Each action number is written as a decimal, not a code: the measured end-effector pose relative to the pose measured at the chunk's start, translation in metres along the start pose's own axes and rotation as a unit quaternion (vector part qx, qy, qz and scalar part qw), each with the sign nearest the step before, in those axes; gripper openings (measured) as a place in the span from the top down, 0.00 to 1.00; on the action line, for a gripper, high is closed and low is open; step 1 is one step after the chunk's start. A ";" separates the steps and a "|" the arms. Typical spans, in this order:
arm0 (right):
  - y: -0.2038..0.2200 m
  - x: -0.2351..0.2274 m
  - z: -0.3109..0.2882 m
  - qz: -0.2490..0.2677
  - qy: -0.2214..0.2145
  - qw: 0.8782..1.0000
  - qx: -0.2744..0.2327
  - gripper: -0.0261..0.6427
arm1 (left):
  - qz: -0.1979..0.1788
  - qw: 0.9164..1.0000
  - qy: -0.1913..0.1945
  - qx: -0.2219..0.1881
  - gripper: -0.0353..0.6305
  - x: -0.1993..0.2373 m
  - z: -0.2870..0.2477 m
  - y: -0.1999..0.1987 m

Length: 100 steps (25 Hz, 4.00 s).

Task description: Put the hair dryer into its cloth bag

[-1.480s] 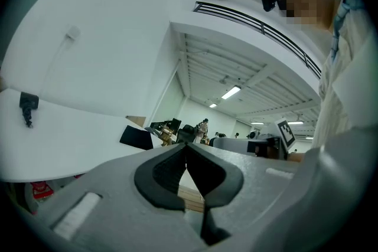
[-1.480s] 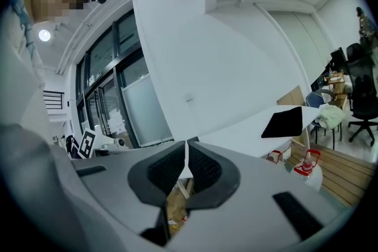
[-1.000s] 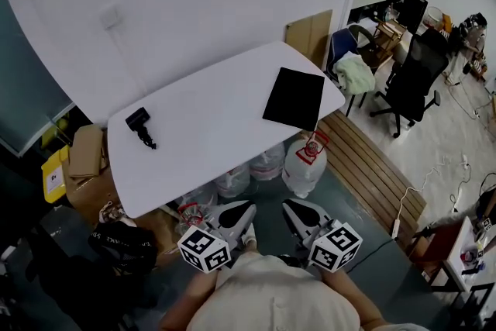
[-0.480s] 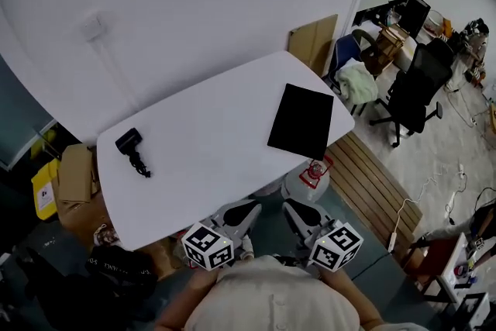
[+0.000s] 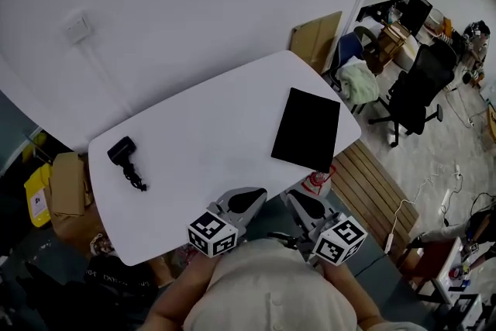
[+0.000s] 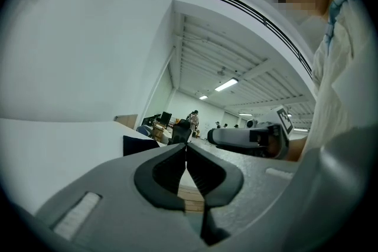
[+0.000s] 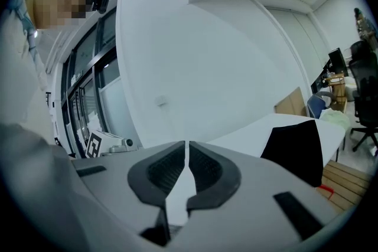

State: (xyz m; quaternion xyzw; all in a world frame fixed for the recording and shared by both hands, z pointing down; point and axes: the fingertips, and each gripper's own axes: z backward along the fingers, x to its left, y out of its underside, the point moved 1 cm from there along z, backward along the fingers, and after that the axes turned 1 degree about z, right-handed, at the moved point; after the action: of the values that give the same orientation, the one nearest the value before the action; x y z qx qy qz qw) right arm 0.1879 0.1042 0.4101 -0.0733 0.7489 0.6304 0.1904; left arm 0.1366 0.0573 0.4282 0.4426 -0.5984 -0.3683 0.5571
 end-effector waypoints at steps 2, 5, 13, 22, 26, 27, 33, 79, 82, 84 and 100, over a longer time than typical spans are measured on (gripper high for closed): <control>-0.002 -0.010 -0.005 0.000 0.002 1.000 0.004 0.93 | -0.003 1.000 0.002 0.005 0.93 0.009 -0.010 -0.001; 0.000 -0.028 -0.009 0.016 0.007 1.000 0.023 0.93 | -0.016 1.000 0.004 0.025 0.93 0.020 -0.030 0.002; 0.019 -0.100 -0.021 0.061 -0.001 0.990 0.125 0.80 | -0.093 0.988 0.019 0.120 0.93 0.046 -0.092 0.030; 0.045 -0.171 -0.030 0.124 0.010 0.969 0.211 0.75 | -0.230 0.938 0.018 0.260 0.75 0.089 -0.141 0.082; 0.063 -0.195 -0.031 0.150 0.012 0.957 0.249 0.72 | -0.264 0.915 0.013 0.304 0.75 0.108 -0.155 0.100; 0.068 -0.200 -0.031 0.153 0.013 0.954 0.258 0.72 | -0.267 0.911 0.013 0.314 0.75 0.112 -0.158 0.105; 0.091 -0.225 -0.033 0.186 0.019 0.934 0.306 0.67 | -0.287 0.891 0.015 0.351 0.75 0.131 -0.172 0.122; 0.136 -0.226 -0.141 0.357 -0.055 0.825 0.436 0.90 | -0.269 0.838 -0.146 0.452 0.91 0.221 -0.086 0.129; 0.144 -0.188 -0.173 0.380 -0.099 0.814 0.428 0.90 | -0.236 0.838 -0.197 0.451 0.91 0.231 -0.035 0.129; 0.151 -0.160 -0.195 0.395 -0.130 0.805 0.422 0.90 | -0.212 0.836 -0.234 0.448 0.91 0.236 0.003 0.130; 0.162 -0.040 -0.232 0.364 -0.269 0.794 0.406 0.91 | -0.062 0.837 -0.392 0.377 0.91 0.252 0.126 0.129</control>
State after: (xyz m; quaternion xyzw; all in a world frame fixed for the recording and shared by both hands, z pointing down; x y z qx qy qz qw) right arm 0.1234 -0.0952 0.6046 0.4615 0.8258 0.2859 0.1530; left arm -0.0010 -0.1424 0.6206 0.4734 -0.8304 -0.2908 0.0420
